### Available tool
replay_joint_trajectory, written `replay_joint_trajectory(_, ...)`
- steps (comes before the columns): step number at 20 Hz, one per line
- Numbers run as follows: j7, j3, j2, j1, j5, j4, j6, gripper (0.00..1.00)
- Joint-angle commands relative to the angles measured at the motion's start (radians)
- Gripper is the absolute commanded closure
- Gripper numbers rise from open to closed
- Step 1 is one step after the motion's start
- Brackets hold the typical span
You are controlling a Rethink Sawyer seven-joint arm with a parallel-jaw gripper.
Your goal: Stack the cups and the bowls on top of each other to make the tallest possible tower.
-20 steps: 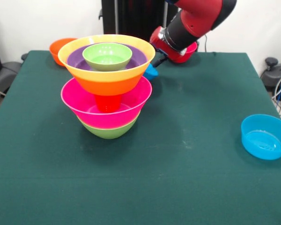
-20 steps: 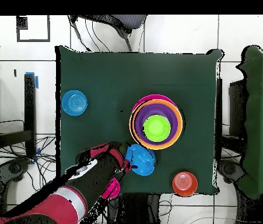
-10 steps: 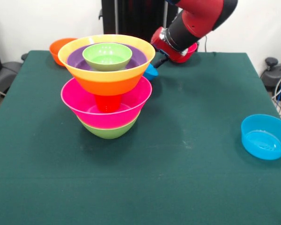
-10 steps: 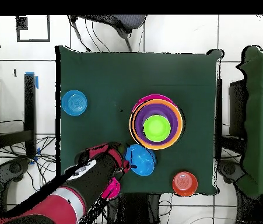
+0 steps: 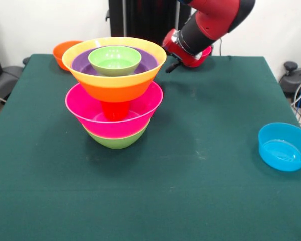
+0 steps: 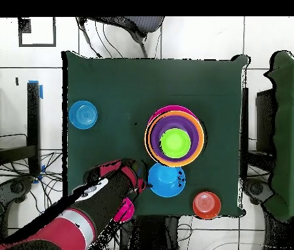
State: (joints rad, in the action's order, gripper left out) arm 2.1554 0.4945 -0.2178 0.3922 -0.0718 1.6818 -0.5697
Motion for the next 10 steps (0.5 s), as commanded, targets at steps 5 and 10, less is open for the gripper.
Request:
replay_joint_trajectory(5, 0.203, -0.091, -0.021, 0.005, 0.072, 0.018, 0.05, 0.0)
replay_joint_trajectory(10, 0.203, -0.092, -0.019, 0.01, 0.07, 0.016, 0.058, 0.0)
